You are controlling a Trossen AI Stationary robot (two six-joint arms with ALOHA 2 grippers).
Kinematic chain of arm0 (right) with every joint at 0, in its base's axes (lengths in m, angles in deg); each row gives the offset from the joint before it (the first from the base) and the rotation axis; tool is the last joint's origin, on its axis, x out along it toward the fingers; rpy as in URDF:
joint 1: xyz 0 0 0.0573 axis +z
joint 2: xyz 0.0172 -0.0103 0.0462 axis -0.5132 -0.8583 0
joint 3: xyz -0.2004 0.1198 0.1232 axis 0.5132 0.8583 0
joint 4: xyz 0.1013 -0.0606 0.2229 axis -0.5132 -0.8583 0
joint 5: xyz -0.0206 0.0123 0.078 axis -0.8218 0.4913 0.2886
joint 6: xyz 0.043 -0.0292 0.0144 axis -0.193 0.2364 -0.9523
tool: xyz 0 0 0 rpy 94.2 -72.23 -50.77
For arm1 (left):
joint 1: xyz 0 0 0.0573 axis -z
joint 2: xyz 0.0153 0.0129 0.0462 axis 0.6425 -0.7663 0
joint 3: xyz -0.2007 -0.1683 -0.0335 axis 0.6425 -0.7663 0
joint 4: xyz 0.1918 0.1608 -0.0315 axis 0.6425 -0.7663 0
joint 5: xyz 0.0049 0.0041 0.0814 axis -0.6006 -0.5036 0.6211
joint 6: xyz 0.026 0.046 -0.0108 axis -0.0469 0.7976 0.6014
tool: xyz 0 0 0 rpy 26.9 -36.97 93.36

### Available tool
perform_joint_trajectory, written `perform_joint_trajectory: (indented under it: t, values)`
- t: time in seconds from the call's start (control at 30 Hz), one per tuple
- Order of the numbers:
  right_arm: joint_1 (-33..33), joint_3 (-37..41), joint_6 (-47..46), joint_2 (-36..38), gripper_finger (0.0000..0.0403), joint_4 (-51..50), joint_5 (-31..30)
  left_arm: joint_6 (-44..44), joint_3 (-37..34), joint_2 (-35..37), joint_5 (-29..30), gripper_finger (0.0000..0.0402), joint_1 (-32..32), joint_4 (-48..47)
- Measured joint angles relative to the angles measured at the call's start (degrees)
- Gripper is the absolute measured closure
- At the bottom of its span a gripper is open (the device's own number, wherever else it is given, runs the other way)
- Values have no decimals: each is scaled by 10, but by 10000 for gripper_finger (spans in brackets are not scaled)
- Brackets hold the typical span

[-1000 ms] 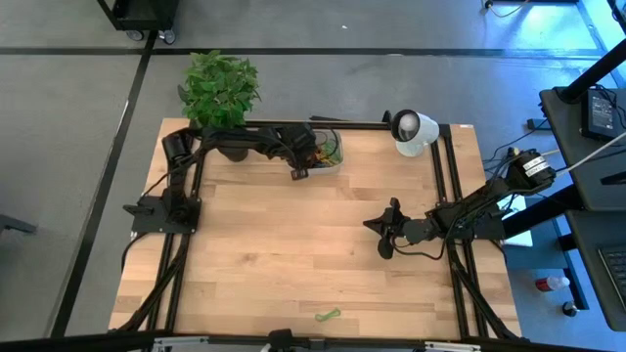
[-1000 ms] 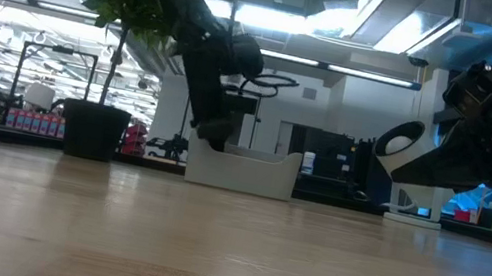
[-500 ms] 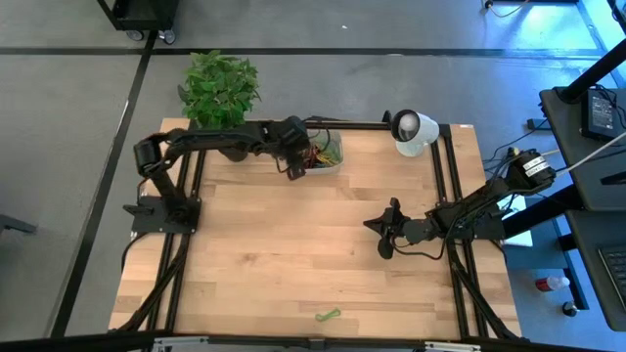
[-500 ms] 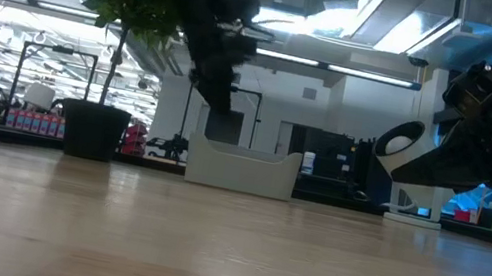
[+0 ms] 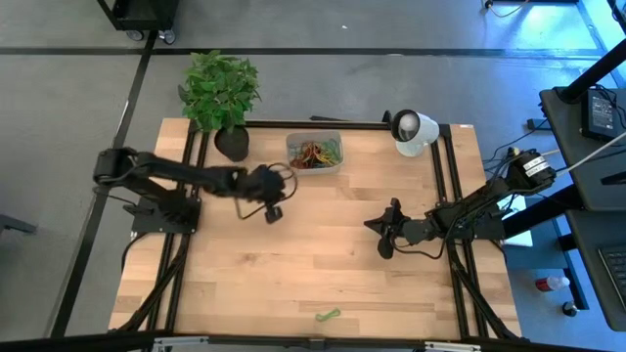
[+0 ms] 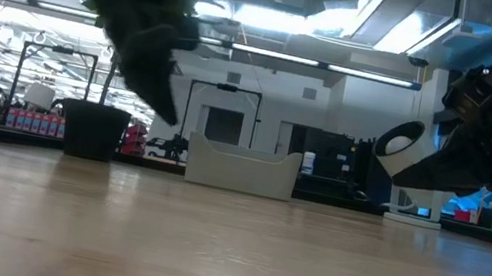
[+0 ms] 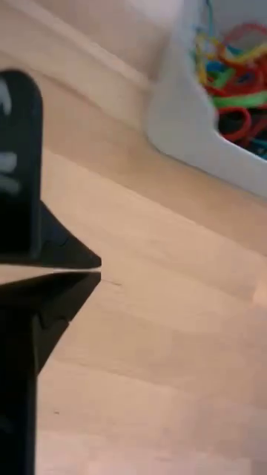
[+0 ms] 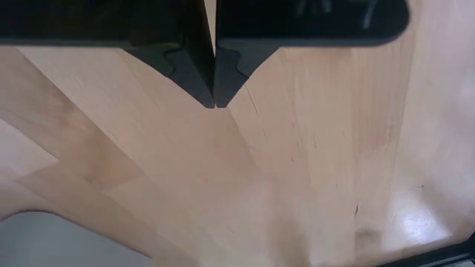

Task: Pick and place rubber bands into bin
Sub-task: Put the green rubber band into the gray bin

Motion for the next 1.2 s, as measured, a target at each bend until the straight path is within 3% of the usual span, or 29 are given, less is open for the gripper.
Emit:
perform_joint_trajectory:
  t: [0.3,0.43,0.53,0.7,0.87,1.2]
  values:
    - [0,0,-8,0,398,-1,0,-66,-122,81,141,399,135,53]
    - [0,-1,-10,0,398,9,1,-51,-148,91,167,400,164,76]
    - [0,-28,8,0,400,-1,39,-23,-161,92,170,400,172,109]
    - [13,-162,75,-36,401,-147,61,17,-182,92,151,400,173,188]
    - [14,-343,99,-132,401,-326,112,24,-196,92,133,400,173,212]
    - [34,-629,129,-312,367,-605,295,13,-196,92,93,400,174,214]
